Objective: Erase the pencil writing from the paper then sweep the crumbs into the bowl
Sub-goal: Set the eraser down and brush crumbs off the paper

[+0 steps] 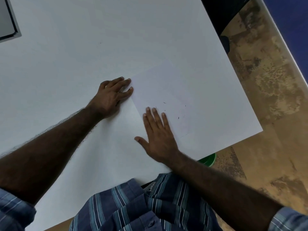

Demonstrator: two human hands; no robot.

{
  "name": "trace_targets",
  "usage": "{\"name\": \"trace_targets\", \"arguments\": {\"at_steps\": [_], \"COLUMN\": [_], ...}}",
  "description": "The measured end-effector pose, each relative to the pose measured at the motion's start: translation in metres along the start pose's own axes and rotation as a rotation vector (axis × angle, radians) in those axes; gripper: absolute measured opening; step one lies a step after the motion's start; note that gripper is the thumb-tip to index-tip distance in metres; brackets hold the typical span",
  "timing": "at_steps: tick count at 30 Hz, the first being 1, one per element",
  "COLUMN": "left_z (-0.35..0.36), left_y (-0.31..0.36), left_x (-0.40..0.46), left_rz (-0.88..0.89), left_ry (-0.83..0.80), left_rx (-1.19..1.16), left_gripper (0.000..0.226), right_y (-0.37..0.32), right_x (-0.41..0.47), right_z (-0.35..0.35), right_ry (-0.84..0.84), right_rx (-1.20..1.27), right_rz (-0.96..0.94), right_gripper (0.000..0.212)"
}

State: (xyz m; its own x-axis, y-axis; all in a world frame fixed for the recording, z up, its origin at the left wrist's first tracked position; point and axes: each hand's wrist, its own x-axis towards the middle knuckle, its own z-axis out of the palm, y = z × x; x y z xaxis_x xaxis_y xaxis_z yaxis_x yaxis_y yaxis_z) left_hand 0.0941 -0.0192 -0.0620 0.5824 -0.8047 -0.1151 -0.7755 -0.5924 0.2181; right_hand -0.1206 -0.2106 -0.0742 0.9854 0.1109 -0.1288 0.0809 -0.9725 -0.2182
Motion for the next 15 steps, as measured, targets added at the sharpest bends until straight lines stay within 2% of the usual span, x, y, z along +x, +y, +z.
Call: {"name": "trace_targets", "arguments": {"at_steps": [5,7,11,15], "left_z": [-0.003,-0.004,-0.009,-0.004], "left_y": [0.003,0.004,0.015,0.043], "left_x": [-0.001,-0.001,0.001,-0.005], "left_rz": [-0.005,-0.003,0.043,0.023], "left_ry": [-0.025,-0.024,0.01,-0.033], "left_rx": [-0.019,0.0,0.071,0.002], "left_gripper": [0.071,0.071,0.049,0.062], "right_y": [0.032,0.03,0.014,0.008], "right_x": [-0.008,-0.003,0.006,0.01], "right_z": [-0.007,-0.006,0.003,0.006], "right_ry": [0.039,0.078,0.078,0.113], "right_rx": [0.026,0.043,0.006,0.03], "right_rz": [0.298,0.233,0.073,0.107], "right_gripper": [0.084,0.078,0.072,0.07]}}
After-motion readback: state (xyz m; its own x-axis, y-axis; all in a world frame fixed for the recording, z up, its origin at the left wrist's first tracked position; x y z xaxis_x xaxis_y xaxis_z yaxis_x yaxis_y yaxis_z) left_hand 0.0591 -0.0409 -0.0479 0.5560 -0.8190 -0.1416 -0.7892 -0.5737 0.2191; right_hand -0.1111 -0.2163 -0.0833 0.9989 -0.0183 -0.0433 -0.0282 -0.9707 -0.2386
